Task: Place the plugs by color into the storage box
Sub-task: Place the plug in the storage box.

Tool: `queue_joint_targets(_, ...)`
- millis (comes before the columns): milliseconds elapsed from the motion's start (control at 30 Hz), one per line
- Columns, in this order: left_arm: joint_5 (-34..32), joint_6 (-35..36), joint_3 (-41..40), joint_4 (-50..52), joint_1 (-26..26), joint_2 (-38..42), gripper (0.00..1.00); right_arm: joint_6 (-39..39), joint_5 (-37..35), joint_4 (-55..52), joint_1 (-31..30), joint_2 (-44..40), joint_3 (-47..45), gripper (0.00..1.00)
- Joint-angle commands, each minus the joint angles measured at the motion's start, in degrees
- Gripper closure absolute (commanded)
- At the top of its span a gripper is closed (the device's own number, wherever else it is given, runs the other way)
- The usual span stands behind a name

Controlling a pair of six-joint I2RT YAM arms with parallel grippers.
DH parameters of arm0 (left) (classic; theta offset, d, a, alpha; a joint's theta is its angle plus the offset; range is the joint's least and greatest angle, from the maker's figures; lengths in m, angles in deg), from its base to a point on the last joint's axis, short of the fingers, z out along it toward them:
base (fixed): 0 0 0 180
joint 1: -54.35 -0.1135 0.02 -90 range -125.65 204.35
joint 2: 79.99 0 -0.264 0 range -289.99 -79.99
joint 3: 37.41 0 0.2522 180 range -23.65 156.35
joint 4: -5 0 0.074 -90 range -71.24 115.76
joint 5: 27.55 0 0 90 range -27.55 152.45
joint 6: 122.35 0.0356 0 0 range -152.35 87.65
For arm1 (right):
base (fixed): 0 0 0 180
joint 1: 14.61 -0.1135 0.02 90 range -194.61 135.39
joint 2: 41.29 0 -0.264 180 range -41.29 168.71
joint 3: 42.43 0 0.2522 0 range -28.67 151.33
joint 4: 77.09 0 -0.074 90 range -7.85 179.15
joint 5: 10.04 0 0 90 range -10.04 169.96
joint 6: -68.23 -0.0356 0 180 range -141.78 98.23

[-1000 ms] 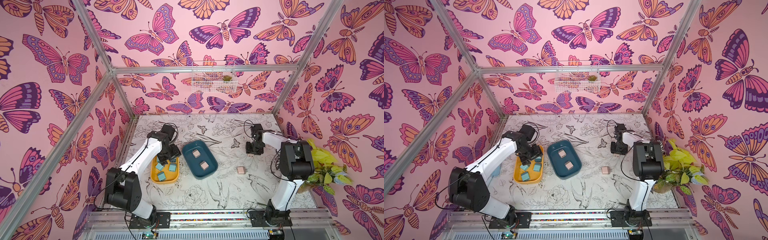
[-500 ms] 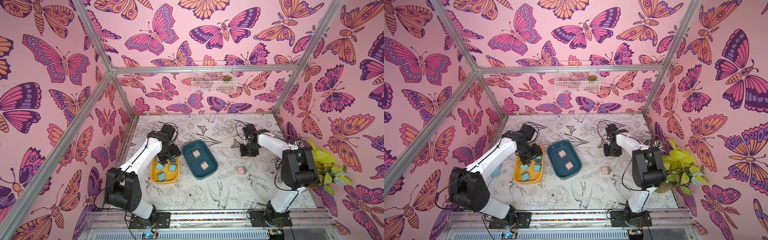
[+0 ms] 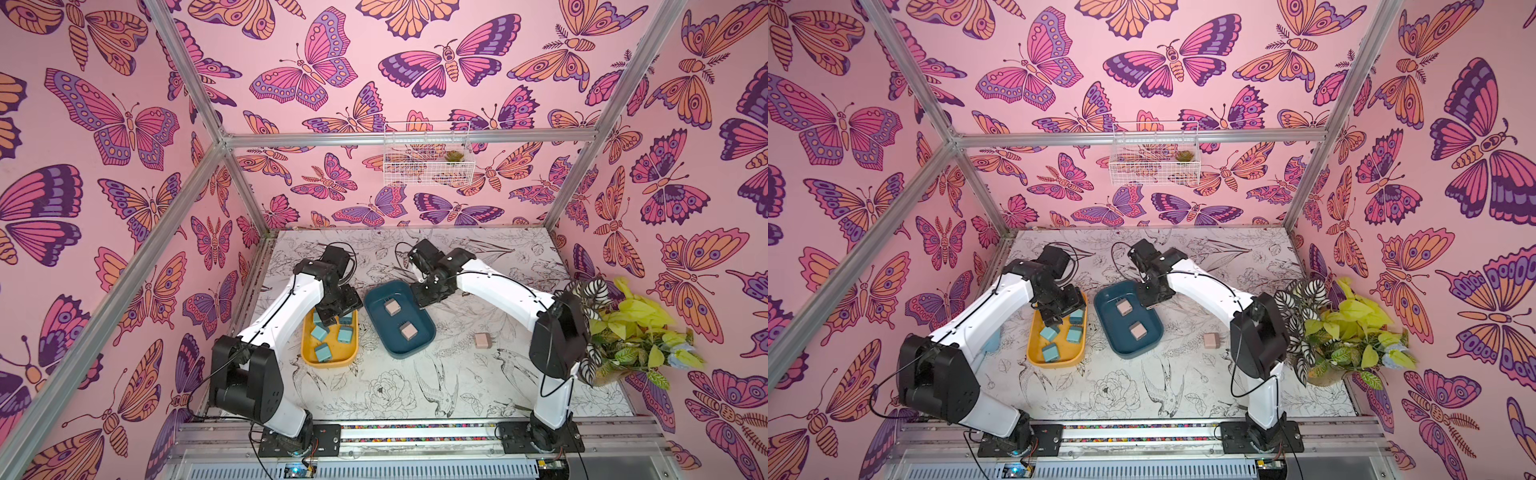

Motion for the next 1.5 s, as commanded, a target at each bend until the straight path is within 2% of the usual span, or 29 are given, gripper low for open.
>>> queue_joint_targets(0,-0.2,-0.6,-0.6,0.6,-0.4,1.2,0.25,-1.3,-0.4,-2.4,-1.9,4.5,3.5,0.58)
queue_joint_targets(133,-0.5,-0.6,-1.0,0.5,-0.3,1.8,0.25,-1.0,0.1,-1.8,-2.9,9.0,4.7,0.58)
queue_joint_targets(367,-0.5,-1.0,-2.2,0.5,-0.4,2.7,0.25,-2.0,1.1,1.3,-3.0,11.5,3.9,0.59)
queue_joint_targets(767,-0.3,-0.8,-1.6,0.5,-0.4,2.5,0.25,-1.6,-1.7,-3.3,-3.1,22.3,13.8,0.58)
queue_joint_targets(933,-0.3,-0.8,-2.0,0.6,-0.6,3.0,0.25,-1.8,-2.4,-3.2,-2.9,23.4,13.6,0.58)
queue_joint_targets(1100,-0.1,-0.7,-2.1,0.5,-0.6,3.0,0.25,-1.8,-3.1,-2.4,-3.0,21.0,11.3,0.57)
queue_joint_targets(1133,0.0,-0.7,-2.1,0.5,-0.6,2.9,0.25,-1.8,-3.3,-2.6,-2.9,20.7,11.3,0.53)
queue_joint_targets(1200,0.2,-0.7,-2.1,0.5,-0.6,2.6,0.25,-2.3,-3.7,-3.7,-3.0,19.5,11.7,0.29)
queue_joint_targets(1267,0.2,-0.6,-2.0,0.5,-0.6,2.6,0.25,-3.0,-3.9,-3.9,-2.9,16.5,11.8,0.15)
queue_joint_targets(1333,0.1,-0.6,-2.0,0.5,-0.6,2.6,0.25,-3.7,-5.0,-4.2,-3.0,12.5,11.8,0.1)
queue_joint_targets(1467,0.3,-0.6,-2.0,0.5,-0.6,2.2,0.25,-4.4,-7.2,-8.0,-2.1,4.7,12.1,0.09)
